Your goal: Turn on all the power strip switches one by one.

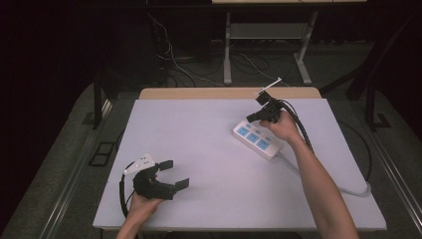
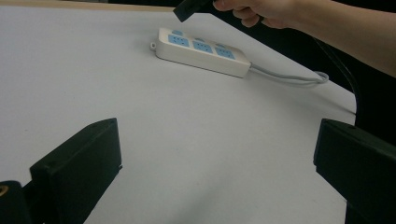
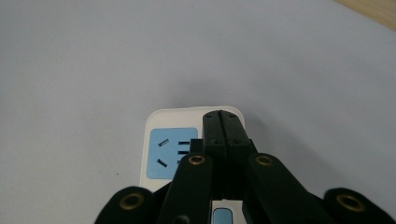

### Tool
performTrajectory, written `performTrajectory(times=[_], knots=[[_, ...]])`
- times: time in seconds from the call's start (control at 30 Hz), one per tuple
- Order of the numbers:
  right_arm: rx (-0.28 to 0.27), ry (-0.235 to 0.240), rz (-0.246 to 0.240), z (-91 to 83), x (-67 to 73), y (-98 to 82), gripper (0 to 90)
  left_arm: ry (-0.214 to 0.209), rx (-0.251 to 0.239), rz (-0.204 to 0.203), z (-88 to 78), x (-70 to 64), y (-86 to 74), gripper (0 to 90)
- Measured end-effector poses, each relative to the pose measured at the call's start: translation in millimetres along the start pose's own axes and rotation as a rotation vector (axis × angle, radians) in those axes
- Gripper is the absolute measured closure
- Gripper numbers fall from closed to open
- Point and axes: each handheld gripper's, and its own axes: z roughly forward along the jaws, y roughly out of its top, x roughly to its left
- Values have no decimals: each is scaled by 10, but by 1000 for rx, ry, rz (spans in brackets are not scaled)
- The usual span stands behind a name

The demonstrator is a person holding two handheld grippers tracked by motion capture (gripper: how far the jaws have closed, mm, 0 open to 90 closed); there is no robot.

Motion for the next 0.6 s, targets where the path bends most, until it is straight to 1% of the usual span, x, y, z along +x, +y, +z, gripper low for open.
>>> performTrajectory(times=[0.23,0.3,0.5,0.6], knots=[[3,-1,9,47,-12,-15,900,5,-2,1,-8,1,3,0],[6,3,12,70,-14,-24,900,6,-2,1,-9,1,3,0],[25,-8,11,139,-20,-44,900,2,2,5,-3,-4,3,0],[24,-9,17,150,-19,-45,900,8,-9,8,-11,-12,7,0]])
